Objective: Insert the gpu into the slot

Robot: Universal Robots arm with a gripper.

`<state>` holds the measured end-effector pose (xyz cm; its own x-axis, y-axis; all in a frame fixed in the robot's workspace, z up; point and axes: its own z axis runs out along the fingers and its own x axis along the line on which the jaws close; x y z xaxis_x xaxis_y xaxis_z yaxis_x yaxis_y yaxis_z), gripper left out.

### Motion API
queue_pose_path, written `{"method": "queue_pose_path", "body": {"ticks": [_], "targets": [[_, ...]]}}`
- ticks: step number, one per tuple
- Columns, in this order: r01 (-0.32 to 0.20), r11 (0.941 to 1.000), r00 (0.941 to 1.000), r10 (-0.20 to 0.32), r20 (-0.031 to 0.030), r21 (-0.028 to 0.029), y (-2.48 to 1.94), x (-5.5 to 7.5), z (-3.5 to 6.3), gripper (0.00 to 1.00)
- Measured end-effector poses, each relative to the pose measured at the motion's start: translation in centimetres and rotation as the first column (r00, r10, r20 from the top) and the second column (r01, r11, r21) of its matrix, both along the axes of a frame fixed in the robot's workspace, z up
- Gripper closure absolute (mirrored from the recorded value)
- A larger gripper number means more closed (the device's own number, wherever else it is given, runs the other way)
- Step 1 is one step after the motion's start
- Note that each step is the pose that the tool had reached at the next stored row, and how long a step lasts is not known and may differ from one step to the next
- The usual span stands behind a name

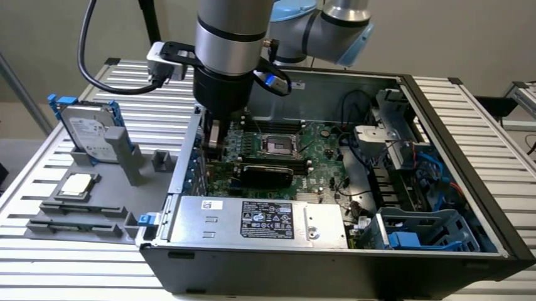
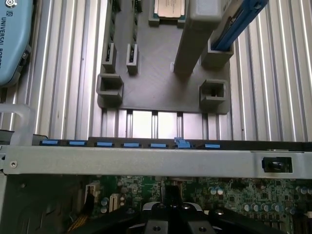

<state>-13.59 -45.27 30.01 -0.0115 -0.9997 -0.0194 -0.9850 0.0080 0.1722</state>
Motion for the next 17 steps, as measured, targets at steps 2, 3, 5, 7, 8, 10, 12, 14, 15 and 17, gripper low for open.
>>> {"method": "queue_pose_path", "body": {"ticks": [2,3,5,7,8,10,12,14,15,17], "targets": [[0.000,1.0000,1.0000,0.000,-0.0004,0.0000,0.02,-0.07,0.00,0.89],[0.000,1.0000,1.0000,0.000,-0.0004,0.0001,0.04,-0.11,-0.01,0.89],[0.000,1.0000,1.0000,0.000,-0.0005,0.0001,0.10,-0.13,-0.01,0.89],[0.000,1.0000,1.0000,0.000,-0.0006,0.0002,0.16,-0.14,0.00,0.89],[0.000,1.0000,1.0000,0.000,-0.0005,0.0003,0.18,-0.14,0.00,0.89],[0.000,1.0000,1.0000,0.000,-0.0005,0.0005,0.21,-0.16,0.00,0.89],[0.000,1.0000,1.0000,0.000,-0.0005,0.0008,0.24,-0.19,0.00,0.89],[0.000,1.0000,1.0000,0.000,-0.0005,0.0011,0.27,-0.22,0.00,0.89],[0.000,1.0000,1.0000,0.000,-0.0005,0.0012,0.29,-0.24,-0.01,0.89],[0.000,1.0000,1.0000,0.000,-0.0007,0.0013,0.32,-0.29,-0.01,0.89]]}}
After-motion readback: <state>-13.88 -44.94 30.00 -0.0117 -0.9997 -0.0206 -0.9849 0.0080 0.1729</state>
